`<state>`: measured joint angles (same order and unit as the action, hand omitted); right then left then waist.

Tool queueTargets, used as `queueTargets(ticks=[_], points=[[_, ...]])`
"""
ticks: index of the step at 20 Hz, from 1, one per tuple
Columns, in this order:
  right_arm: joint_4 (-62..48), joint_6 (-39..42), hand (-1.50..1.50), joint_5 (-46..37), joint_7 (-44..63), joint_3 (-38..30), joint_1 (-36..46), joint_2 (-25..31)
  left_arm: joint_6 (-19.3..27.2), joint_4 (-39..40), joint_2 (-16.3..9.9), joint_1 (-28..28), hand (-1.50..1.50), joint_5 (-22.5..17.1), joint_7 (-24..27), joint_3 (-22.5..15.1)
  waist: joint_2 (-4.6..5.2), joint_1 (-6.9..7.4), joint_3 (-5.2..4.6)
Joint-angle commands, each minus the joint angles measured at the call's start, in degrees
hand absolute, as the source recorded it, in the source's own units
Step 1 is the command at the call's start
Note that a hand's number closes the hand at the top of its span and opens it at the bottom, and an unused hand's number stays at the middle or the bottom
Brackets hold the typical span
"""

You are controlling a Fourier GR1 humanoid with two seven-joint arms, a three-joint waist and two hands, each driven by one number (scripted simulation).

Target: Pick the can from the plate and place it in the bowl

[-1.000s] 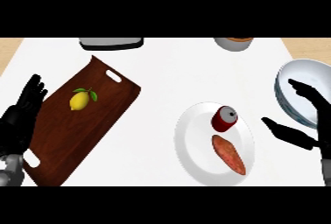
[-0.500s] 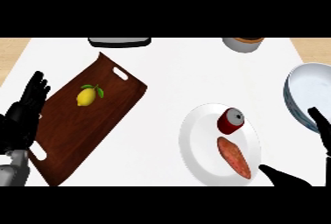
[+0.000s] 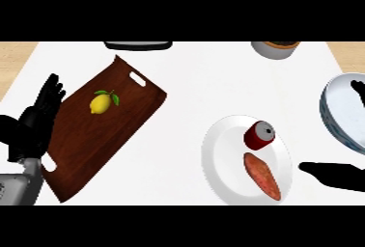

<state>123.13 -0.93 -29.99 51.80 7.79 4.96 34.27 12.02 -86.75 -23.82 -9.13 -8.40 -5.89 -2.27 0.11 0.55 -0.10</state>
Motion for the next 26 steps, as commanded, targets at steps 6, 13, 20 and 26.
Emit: queueTargets(ticks=[6,13,20,26], points=[[-14.0,18.7,-1.50,11.7,9.0,3.6,14.7,1.1,-1.2,3.3,0.3,-3.0,0.00,0.5,-0.1,1.1,0.25,0.39,0.00],[-25.0,25.1,-1.50,18.5,10.4,4.7,23.0,-2.8,-1.0,2.6,1.4,-2.6,0.00,1.6,0.2,1.5,0.07,0.15,0.04],[-31.2,28.6,-1.50,20.5,10.9,7.5,20.7,-4.0,-4.1,-0.8,-0.1,1.5,0.00,-0.5,-0.3,3.5,-0.14,0.00,0.06],[-34.5,25.5,-1.50,9.7,5.2,11.7,21.3,-3.7,-3.9,-0.1,0.8,0.7,0.00,0.4,0.0,4.8,-0.13,-0.28,0.08]])
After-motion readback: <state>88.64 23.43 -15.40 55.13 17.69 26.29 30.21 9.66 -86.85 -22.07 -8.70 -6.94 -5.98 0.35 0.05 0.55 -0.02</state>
